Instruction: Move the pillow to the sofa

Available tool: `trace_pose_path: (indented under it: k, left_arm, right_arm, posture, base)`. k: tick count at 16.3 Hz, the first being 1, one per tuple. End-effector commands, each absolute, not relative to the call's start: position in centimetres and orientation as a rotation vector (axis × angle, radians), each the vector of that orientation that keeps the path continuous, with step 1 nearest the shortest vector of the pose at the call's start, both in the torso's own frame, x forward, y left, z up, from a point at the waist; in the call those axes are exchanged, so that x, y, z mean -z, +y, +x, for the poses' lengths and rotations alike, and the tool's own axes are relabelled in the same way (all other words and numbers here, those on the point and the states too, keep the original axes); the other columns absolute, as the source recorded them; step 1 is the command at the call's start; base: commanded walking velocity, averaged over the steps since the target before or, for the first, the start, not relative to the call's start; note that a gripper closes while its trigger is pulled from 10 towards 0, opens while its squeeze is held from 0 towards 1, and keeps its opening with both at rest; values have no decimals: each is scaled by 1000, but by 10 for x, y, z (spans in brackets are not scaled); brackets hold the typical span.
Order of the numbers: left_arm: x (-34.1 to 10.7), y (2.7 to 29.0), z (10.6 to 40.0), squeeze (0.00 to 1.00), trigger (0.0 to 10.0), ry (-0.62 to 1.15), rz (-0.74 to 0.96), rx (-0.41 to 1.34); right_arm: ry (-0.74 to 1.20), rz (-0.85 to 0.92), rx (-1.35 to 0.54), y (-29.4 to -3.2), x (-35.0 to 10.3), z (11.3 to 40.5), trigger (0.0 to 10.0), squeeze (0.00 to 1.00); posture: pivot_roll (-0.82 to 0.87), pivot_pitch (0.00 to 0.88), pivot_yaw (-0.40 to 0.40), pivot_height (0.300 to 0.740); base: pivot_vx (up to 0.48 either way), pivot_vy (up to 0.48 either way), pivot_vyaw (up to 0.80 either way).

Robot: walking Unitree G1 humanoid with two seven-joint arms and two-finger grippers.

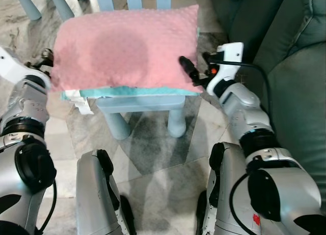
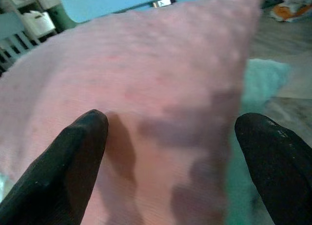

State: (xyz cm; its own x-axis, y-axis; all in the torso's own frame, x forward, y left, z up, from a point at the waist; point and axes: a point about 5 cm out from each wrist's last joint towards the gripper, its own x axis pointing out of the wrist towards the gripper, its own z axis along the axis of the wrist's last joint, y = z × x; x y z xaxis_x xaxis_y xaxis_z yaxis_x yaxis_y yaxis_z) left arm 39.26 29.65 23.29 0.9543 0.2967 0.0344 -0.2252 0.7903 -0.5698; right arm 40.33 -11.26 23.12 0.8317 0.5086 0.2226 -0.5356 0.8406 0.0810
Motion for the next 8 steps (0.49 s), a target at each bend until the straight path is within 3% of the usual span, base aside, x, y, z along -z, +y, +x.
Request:
trace_pose_path:
  k: [1,8]
  left_arm:
    - [-230,291,395,0,10000,-99,-670,-253]
    - [-236,253,409,0,10000,-59,-760,-95]
  right_arm:
    - [-226,144,-601,-102,-240,403,10000,0]
    - [-232,105,-629,-86,-242,405,10000,0]
  posture:
    - [-10,344,56,399]
    - [-14,365,60,399]
  base:
    - [0,0,0]
    - [0,0,0]
